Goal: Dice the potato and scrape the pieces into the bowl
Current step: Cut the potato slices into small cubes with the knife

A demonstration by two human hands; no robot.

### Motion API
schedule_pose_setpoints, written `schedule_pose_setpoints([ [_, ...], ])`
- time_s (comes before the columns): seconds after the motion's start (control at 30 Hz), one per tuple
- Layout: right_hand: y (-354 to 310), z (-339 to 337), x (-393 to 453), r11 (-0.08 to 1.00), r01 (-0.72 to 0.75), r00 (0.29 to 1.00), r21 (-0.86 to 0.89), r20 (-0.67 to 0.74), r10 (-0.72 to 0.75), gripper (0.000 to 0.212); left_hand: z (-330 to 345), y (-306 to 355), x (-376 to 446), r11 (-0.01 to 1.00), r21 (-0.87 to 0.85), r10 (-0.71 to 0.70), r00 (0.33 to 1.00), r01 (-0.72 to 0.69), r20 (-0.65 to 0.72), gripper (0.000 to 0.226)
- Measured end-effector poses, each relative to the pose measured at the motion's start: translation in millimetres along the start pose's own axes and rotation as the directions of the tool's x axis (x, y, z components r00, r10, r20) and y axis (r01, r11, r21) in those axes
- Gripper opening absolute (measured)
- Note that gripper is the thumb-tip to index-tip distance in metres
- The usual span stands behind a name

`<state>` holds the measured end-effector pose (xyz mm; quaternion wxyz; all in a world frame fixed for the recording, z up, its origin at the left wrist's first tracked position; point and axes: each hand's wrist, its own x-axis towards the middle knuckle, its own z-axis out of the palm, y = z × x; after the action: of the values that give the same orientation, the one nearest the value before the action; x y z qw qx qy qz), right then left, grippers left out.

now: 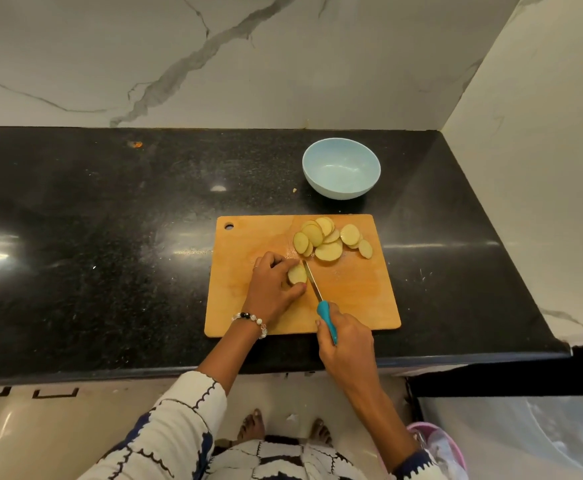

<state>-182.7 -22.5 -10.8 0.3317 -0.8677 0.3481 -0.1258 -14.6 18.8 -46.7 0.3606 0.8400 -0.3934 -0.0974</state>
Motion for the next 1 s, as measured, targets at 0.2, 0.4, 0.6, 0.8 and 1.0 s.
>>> schedule_pose_setpoints([
  [0.2, -10, 13, -1, 0.998, -0.046, 0.998, -0.030, -0.039, 0.045, 0.045, -8, -7, 7, 0.997, -0.081, 0.005, 0.996, 0.003, 0.088, 0.054],
  [0.4, -18, 23, -4, 0.992, -0.076, 0.995, -0.103, -0.071, 0.069, 0.046, -10, -10, 8, 0.994, -0.106, 0.021, 0.995, -0.010, 0.095, 0.052],
  [0.6, -19, 24, -1, 0.988, -0.070, 0.996, -0.140, -0.063, 0.061, 0.046, -10, -9, 8, 0.995, -0.095, 0.014, 0.995, -0.005, 0.102, 0.052],
  [0.8, -19, 23, 2, 0.974, -0.009, 1.000, -0.227, -0.008, 0.008, 0.049, -10, -5, 7, 0.986, -0.162, -0.016, 0.995, 0.032, 0.099, 0.053],
  [1.0, -22, 31, 10, 0.932, -0.027, 0.997, -0.361, 0.057, 0.051, 0.052, -8, -3, 6, 0.980, -0.199, -0.015, 0.997, 0.030, 0.078, 0.052],
])
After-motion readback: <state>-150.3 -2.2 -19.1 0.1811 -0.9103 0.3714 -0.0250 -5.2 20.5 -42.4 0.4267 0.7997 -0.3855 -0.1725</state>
